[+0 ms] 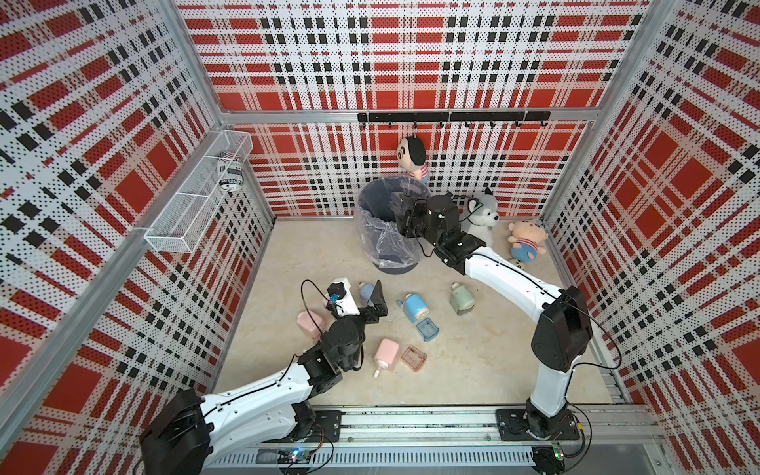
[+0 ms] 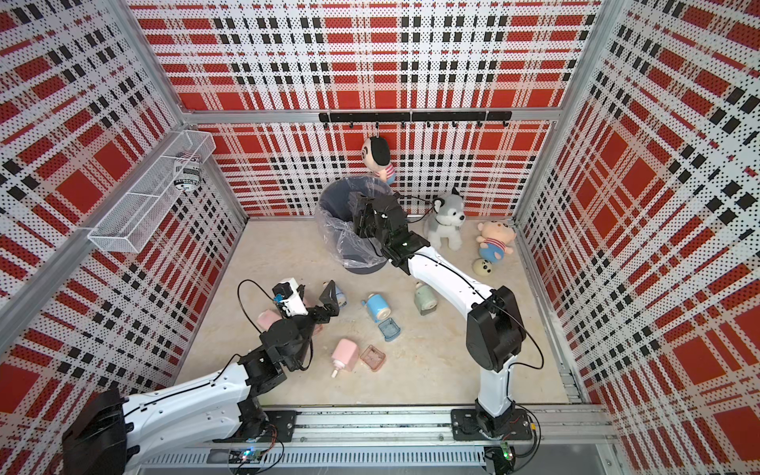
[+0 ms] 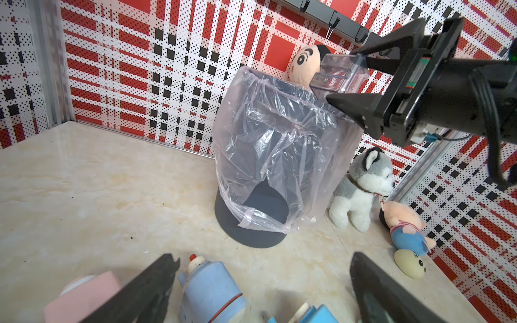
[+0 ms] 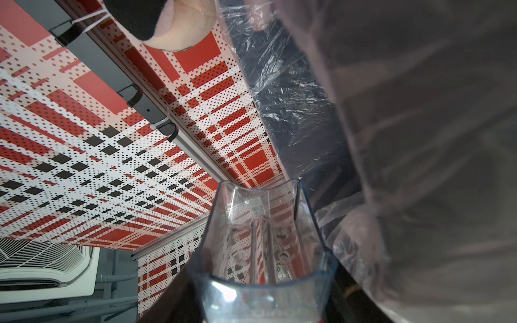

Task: Take out the pencil sharpener tray and clean the shavings
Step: Pour the shavings into the trash bin.

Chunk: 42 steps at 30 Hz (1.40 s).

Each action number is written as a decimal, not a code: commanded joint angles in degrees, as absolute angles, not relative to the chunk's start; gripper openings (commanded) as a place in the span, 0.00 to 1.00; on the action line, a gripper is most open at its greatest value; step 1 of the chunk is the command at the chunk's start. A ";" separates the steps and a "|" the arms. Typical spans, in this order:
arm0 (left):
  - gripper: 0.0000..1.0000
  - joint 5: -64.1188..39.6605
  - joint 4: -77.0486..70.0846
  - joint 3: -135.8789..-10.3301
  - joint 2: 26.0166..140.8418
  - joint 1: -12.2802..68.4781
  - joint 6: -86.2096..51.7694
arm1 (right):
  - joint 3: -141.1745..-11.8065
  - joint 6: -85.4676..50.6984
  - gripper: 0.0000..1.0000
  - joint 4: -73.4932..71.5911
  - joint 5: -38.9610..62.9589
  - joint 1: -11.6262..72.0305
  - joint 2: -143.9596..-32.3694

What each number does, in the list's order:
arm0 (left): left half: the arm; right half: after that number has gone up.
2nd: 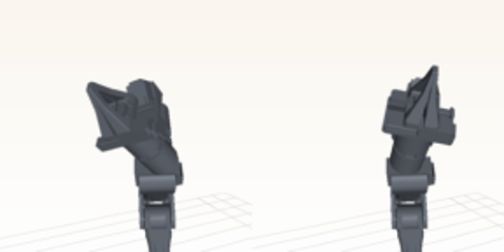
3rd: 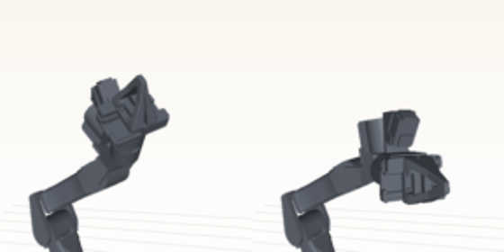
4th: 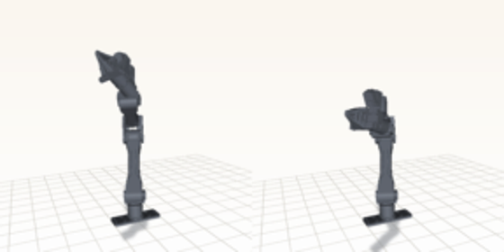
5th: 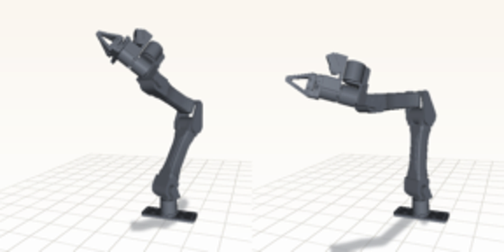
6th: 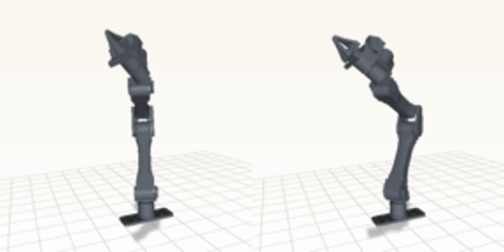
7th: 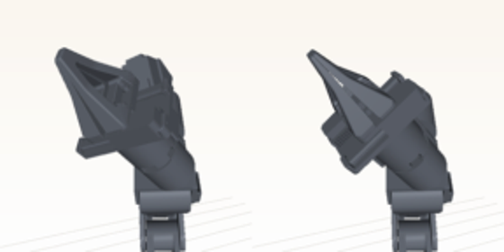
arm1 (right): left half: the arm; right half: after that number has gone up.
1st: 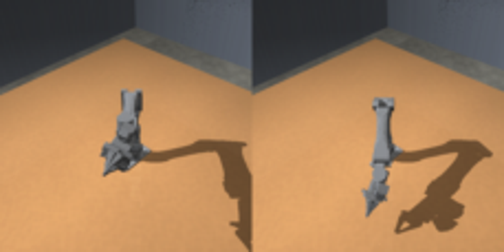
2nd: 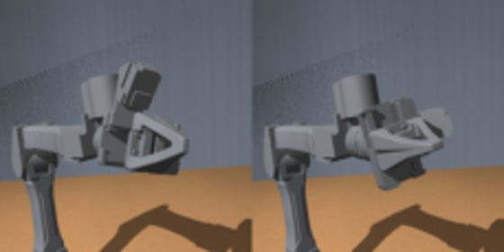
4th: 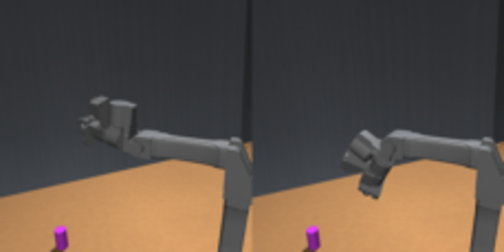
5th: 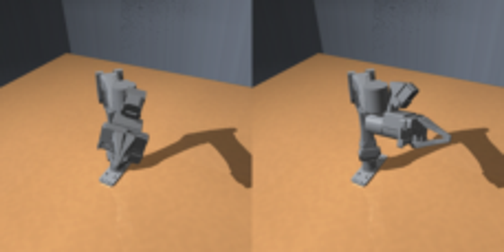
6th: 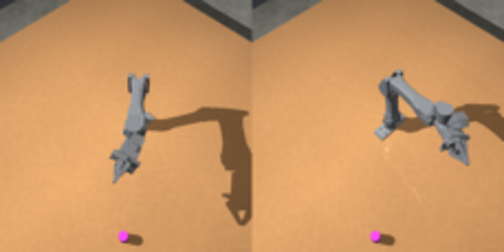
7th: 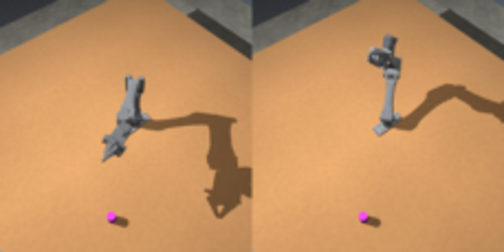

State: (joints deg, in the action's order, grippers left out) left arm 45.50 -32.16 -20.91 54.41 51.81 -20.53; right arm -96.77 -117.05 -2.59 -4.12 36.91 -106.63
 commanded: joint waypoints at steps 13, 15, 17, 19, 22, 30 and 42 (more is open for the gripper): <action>0.98 46.04 -33.49 -21.36 54.23 51.97 -19.78 | -95.25 -112.43 0.52 -3.34 -3.25 36.56 -105.97; 0.98 46.05 -33.49 -21.27 53.59 52.02 -19.51 | -96.04 -109.81 0.52 -3.52 -3.16 36.56 -105.28; 0.98 46.05 -33.40 -21.10 52.58 52.03 -19.32 | -96.42 -106.70 0.52 -3.69 -3.08 36.56 -104.43; 0.98 46.04 -33.40 -20.68 51.25 52.02 -19.33 | -95.70 -103.16 0.52 -4.10 -2.95 36.56 -103.03; 0.98 45.79 -33.40 -20.14 49.23 52.03 -19.32 | -93.25 -96.33 0.52 -4.79 -3.20 36.56 -100.18; 0.98 45.71 -33.38 -19.42 47.02 52.03 -19.53 | -86.00 -78.94 0.53 -10.14 -1.71 36.47 -92.73; 0.98 43.96 -33.22 -19.16 45.20 52.12 -20.39 | -68.69 -56.14 0.53 -11.12 -0.88 37.53 -77.47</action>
State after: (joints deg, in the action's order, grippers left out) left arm 45.04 -32.62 -19.86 46.28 51.83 -20.38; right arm -71.66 -64.51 -9.61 -1.15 37.12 -81.03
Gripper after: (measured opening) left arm 0.982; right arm 0.602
